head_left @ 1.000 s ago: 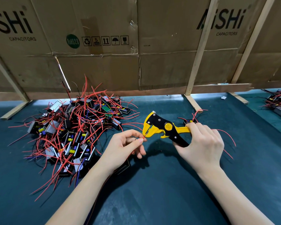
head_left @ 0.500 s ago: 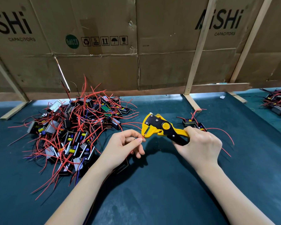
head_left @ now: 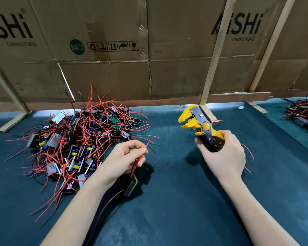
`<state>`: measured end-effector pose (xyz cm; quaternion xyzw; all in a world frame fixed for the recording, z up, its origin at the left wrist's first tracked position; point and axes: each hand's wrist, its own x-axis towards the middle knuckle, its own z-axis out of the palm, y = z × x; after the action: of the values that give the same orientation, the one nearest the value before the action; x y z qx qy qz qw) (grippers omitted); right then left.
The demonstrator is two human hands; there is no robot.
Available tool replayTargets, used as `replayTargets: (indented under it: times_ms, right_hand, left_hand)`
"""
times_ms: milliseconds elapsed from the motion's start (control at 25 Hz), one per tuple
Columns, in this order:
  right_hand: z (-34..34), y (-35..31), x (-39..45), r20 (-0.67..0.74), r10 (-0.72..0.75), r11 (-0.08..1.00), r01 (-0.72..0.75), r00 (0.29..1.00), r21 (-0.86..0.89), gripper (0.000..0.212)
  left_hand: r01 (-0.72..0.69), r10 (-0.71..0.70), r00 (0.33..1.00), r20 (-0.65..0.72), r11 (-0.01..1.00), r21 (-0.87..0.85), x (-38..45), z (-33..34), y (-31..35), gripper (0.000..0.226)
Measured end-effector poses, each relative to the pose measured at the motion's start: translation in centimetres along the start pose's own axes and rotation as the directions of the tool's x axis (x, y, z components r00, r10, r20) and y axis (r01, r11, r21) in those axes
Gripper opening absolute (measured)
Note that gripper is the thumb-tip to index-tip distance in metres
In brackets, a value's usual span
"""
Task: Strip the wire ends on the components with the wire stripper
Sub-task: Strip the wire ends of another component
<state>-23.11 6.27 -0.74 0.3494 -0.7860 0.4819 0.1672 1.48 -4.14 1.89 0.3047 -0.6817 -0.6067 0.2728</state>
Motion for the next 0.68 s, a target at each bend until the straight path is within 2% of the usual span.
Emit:
replayTargets:
  times_ms: [120,200,320,400,440,480,520,600,680]
  right_hand:
    - [-0.5,0.2,0.7,-0.004,0.083,0.988,-0.082,0.997,0.129,0.043]
    - [-0.7,0.3,1.2,0.013,0.137,0.968,-0.137,0.990,0.210,0.040]
    - [-1.3,0.7,1.8,0.041,0.205,0.940,-0.208,0.978,0.269,0.037]
    - [-1.9,1.0,2.1,0.042,0.231,0.934,-0.234,0.972,0.269,0.037]
    - [-2.2,1.2,2.2,0.035,0.232,0.935,-0.233,0.972,0.267,0.037]
    - [-2.3,1.3,2.3,0.025,0.230,0.936,-0.228,0.973,0.269,0.037]
    - [-2.3,1.3,2.3,0.015,0.229,0.935,-0.224,0.973,0.276,0.037]
    - [-2.3,1.3,2.5,0.008,0.235,0.929,-0.228,0.972,0.292,0.038]
    - [-2.3,1.3,2.6,0.013,0.230,0.928,-0.224,0.973,0.297,0.038]
  left_hand:
    - [0.072,-0.060,0.997,0.057,0.966,-0.250,0.7,1.8,1.0,0.013]
    - [0.071,-0.062,0.997,0.051,0.976,-0.208,2.4,4.2,1.8,0.015]
    - [0.018,-0.018,0.998,-0.054,1.000,-0.005,6.1,8.6,2.6,0.021]
    - [-0.035,0.046,0.990,-0.135,0.996,0.083,8.6,11.3,2.7,0.014]
    - [-0.048,0.053,0.989,-0.138,0.998,0.042,9.6,12.4,2.7,0.005]
    - [-0.029,0.028,0.993,-0.111,1.000,-0.007,10.2,13.1,2.8,0.017]
    - [0.008,-0.011,0.998,-0.063,0.999,-0.034,10.6,13.5,2.5,0.040]
    - [0.033,-0.035,0.999,0.013,0.995,0.099,10.0,13.4,1.6,0.075]
    - [-0.084,0.083,0.996,0.017,0.953,0.290,8.3,12.3,1.0,0.077]
